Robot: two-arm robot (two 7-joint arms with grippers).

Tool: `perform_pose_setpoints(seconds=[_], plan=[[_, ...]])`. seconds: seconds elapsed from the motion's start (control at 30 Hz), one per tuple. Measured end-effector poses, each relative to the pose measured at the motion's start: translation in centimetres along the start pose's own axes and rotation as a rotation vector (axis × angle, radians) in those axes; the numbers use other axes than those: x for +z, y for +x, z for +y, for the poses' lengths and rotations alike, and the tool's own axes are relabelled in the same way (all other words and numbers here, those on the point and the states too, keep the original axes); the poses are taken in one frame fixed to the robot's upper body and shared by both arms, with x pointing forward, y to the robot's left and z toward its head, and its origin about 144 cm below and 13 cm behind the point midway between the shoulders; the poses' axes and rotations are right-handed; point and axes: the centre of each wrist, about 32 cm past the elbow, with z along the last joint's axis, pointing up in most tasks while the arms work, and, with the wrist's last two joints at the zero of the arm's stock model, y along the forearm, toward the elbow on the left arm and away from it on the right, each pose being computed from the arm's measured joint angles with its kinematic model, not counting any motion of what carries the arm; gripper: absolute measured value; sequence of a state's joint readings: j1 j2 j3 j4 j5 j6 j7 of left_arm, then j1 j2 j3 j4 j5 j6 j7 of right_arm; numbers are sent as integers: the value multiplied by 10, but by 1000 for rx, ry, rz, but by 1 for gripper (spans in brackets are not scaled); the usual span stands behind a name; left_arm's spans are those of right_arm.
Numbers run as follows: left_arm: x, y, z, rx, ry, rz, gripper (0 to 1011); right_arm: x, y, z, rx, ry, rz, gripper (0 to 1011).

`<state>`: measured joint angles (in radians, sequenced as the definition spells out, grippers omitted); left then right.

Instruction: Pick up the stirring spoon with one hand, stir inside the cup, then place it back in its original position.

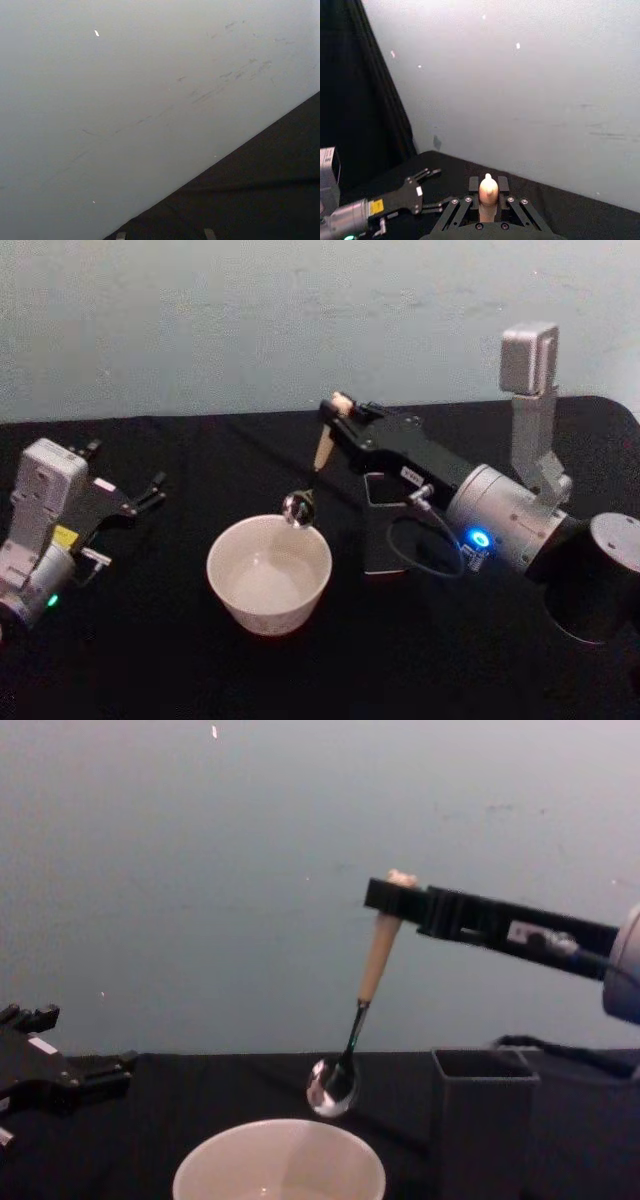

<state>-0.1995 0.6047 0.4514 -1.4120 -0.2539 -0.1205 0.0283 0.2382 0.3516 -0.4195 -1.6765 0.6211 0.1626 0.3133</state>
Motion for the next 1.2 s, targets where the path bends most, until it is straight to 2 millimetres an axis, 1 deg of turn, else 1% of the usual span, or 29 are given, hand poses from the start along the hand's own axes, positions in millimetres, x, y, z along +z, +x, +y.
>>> perform_pose_setpoints(seconds=[0.5, 0.73, 0.93, 1.2], plan=[[0, 0, 0, 0, 0, 0, 1001, 18, 6, -15, -68, 54, 21, 216], [0, 0, 0, 0, 0, 0, 1001, 26, 10, -30, -97, 83, 25, 216], [0, 0, 0, 0, 0, 0, 1001, 31, 14, -42, -119, 97, 24, 216], [0, 0, 0, 0, 0, 0, 1001, 33, 16, -49, -146, 96, 18, 215]])
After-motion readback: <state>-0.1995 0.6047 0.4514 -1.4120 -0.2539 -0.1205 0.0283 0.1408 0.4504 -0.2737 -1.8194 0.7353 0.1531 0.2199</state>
